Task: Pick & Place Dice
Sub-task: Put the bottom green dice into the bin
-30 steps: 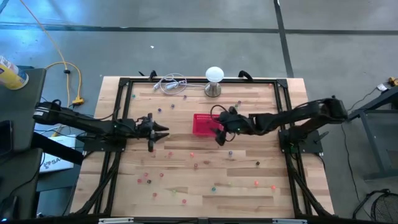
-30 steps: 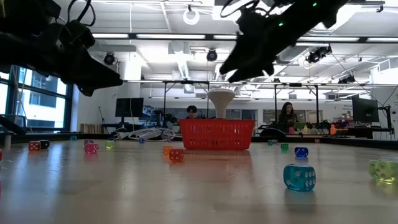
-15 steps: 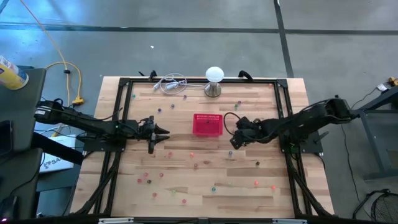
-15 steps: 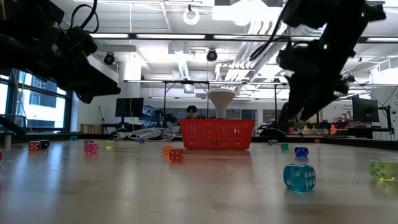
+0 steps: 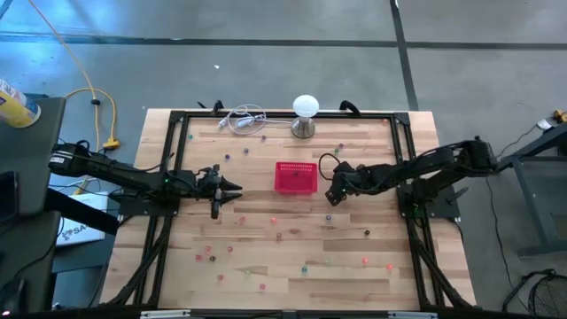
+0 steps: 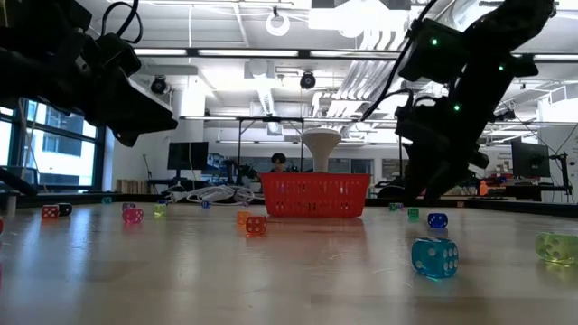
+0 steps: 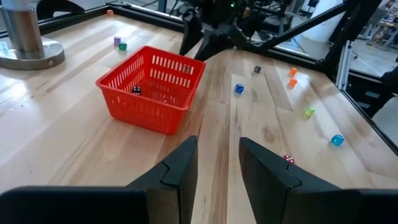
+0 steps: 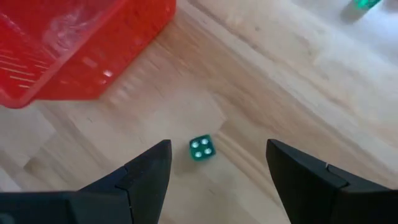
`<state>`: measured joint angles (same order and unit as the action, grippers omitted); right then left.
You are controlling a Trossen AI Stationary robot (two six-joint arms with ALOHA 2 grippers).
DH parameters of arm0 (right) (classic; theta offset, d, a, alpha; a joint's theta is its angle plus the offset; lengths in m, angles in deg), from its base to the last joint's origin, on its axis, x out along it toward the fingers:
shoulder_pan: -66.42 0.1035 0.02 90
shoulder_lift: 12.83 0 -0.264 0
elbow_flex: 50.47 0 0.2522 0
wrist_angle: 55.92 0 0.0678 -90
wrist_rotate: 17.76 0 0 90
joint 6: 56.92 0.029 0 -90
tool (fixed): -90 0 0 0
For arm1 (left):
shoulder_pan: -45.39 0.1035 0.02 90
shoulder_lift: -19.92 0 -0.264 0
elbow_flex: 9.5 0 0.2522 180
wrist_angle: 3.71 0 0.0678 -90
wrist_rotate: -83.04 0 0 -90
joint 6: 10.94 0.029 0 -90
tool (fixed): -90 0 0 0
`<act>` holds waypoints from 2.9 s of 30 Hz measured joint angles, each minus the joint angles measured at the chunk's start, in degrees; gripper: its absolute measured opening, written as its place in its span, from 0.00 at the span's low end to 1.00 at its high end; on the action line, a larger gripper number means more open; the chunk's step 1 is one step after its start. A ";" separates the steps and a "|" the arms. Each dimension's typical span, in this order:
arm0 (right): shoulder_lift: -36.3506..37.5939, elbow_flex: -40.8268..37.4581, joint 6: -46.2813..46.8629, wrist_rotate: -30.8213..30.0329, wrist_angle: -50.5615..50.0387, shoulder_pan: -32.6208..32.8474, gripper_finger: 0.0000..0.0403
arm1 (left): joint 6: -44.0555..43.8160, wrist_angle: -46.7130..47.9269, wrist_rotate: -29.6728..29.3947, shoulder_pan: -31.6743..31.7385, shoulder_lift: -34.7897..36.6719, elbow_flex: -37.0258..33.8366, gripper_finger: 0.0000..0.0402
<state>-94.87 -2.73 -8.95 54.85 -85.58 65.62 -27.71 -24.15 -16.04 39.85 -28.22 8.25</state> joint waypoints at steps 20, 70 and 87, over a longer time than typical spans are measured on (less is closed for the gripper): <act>-0.02 -5.30 -4.47 2.44 8.92 -1.47 0.62 | 0.02 0.02 0.04 0.00 0.00 0.00 0.28; -1.87 -1.94 -18.16 -5.00 12.66 5.05 0.07 | 3.98 -1.59 -2.08 0.02 0.01 -0.04 0.28; -1.97 11.08 -26.40 -19.08 18.43 13.64 0.07 | 13.53 -8.34 -1.57 4.25 0.02 -0.02 0.28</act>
<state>-96.84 8.35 -35.35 35.77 -67.15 79.26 -14.18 -32.49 -17.61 44.10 -28.20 8.23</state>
